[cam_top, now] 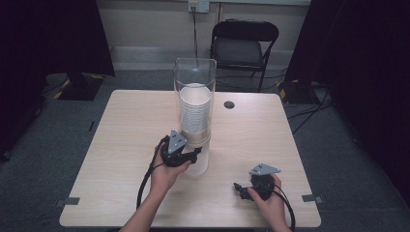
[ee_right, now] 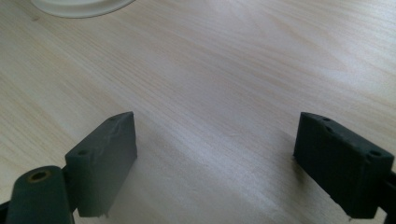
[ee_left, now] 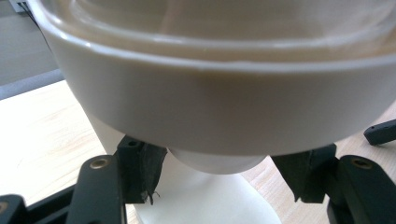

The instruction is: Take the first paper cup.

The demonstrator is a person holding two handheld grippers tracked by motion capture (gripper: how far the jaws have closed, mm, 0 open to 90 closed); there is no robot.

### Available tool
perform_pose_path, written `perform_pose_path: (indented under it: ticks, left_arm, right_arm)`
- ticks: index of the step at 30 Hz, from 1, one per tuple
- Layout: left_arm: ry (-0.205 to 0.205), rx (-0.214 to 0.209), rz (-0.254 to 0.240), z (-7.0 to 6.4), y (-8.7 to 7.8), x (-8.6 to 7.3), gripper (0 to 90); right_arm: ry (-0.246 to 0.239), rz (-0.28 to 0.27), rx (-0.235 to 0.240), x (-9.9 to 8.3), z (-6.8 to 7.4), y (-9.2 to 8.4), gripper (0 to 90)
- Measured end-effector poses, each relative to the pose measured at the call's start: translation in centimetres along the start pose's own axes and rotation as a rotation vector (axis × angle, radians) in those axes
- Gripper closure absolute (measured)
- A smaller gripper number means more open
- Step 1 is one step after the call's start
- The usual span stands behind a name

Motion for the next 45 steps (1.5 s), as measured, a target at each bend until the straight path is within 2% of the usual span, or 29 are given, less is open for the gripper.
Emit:
perform_pose_path:
  ticks: [19,22,23,24,25,26,27,28,30,31,32,33,34,35,36,38,40,41,42,43,44,45]
  left_arm:
    - [-0.001,0.013,0.004,-0.2,0.1,-0.4,38.0]
    - [0.016,0.020,0.019,-0.3,0.2,-0.6,38.6]
    - [0.124,0.049,0.191,-0.3,0.5,-1.7,44.7]
    - [0.070,-0.002,0.327,-0.3,1.5,-5.5,80.7]
    - [0.070,-0.002,0.327,-0.3,1.5,-5.5,72.5]
    - [-0.024,-0.009,0.265,-0.4,1.5,-7.4,72.5]
    - [-0.047,0.000,0.217,-0.6,1.1,-8.0,70.8]
    - [-0.051,-0.052,0.222,-1.0,0.7,-7.8,67.8]
    - [-0.051,-0.057,0.206,-1.0,0.4,-7.4,64.8]
    - [-0.074,-0.055,0.190,-0.9,0.2,-6.9,48.0]
    - [-0.081,-0.056,0.170,-0.8,0.1,-6.5,48.0]
    - [-0.065,-0.035,0.140,-0.7,-0.1,-5.8,43.1]
    - [-0.068,0.001,0.135,-0.4,-0.2,-5.1,33.0]
    - [-0.068,0.001,0.135,-0.4,-0.2,-5.1,29.3]
    - [-0.092,0.007,0.132,-0.3,-0.3,-4.7,29.3]
    - [-0.087,0.018,0.100,-0.1,-0.5,-4.1,26.9]
    - [-0.095,0.013,0.077,0.1,-0.6,-3.1,26.2]
    - [-0.096,0.003,0.064,0.2,-0.7,-2.6,22.6]
    - [-0.118,-0.013,0.012,0.4,-0.9,-1.7,21.5]
    - [-0.118,-0.013,0.012,0.4,-0.9,-1.7,21.5]
    - [-0.106,-0.018,0.009,0.5,-1.0,-0.7,21.3]
    - [-0.106,-0.018,0.009,0.5,-1.0,-0.7,21.3]
  right_arm:
    - [-0.002,-0.002,0.001,0.0,0.0,0.0,12.9]
    - [-0.002,-0.002,0.000,0.0,0.0,0.0,13.0]
    - [-0.003,-0.002,0.000,0.0,0.0,0.0,13.0]
    - [-0.003,-0.002,0.001,0.0,0.0,0.0,13.0]
    - [-0.003,-0.002,0.001,0.0,0.0,0.0,13.0]
    - [-0.003,-0.002,0.001,0.0,0.0,0.0,13.0]
    - [0.002,0.000,-0.001,0.0,0.0,0.0,13.0]
    - [0.002,0.000,-0.002,-0.1,0.0,-0.1,12.9]
    - [0.002,-0.001,-0.002,-0.1,0.0,-0.1,13.0]
    - [0.005,0.001,-0.002,0.0,0.0,0.0,12.8]
    - [0.005,0.001,-0.002,0.0,0.0,0.0,12.8]
    - [0.005,0.001,-0.001,0.0,0.0,0.0,12.8]
    - [0.004,0.001,-0.001,0.0,0.0,0.0,12.8]
    - [0.004,0.001,-0.001,0.0,0.0,0.0,12.8]
    - [0.005,0.001,-0.001,0.0,0.0,0.0,12.8]
    - [0.004,0.001,-0.001,0.0,0.0,0.0,12.8]
    - [0.005,0.001,-0.003,0.0,0.0,0.0,12.8]
    - [0.005,0.000,-0.003,0.0,0.0,0.0,12.8]
    - [0.004,0.000,-0.003,0.0,0.0,0.0,12.8]
    - [0.004,0.000,-0.003,0.0,0.0,0.0,12.8]
    - [0.005,0.001,-0.003,0.0,0.0,0.0,12.8]
    - [0.005,0.001,-0.003,0.0,0.0,0.0,12.8]
Point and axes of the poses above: each handheld gripper's, and its own axes: y roughly forward along the jaws, x roughly out of its top, z roughly to its left, the point moved 3 cm from there along y, roughly forward along the jaws, and after that the axes turned 7 degrees about x, right-handed, at the moved point
